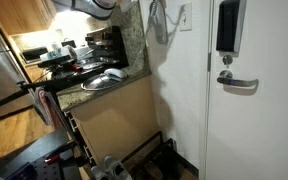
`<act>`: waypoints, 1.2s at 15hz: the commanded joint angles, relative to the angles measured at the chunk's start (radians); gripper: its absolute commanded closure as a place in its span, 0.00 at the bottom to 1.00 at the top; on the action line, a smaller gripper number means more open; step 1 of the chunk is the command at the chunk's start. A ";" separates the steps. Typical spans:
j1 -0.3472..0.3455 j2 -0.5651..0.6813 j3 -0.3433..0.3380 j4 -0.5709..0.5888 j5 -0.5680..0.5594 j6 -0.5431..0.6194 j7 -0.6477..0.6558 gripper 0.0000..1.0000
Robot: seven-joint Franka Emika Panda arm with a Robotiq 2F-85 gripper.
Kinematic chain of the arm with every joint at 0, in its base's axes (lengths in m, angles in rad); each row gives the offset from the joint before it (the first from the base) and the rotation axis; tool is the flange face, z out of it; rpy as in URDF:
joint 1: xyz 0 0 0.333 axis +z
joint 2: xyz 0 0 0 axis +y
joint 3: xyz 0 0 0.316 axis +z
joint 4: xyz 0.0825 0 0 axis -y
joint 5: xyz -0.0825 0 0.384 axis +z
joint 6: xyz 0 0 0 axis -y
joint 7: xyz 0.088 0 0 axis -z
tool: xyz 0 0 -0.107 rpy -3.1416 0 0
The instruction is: Hang up the telephone cord on the handset
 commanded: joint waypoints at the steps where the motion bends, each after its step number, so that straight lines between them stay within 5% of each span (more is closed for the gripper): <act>1: -0.068 -0.063 0.080 -0.005 -0.032 -0.014 0.008 0.96; 4: -0.045 -0.068 0.059 -0.030 -0.031 -0.031 0.032 0.96; 5: -0.029 -0.066 0.044 -0.046 -0.033 -0.024 0.034 0.59; 7: -0.006 -0.053 0.011 -0.067 -0.029 -0.022 0.046 0.51; 13: -0.029 -0.082 0.041 -0.098 -0.028 -0.003 0.039 0.05; 18: -0.003 -0.135 0.041 -0.158 -0.037 0.033 0.013 0.00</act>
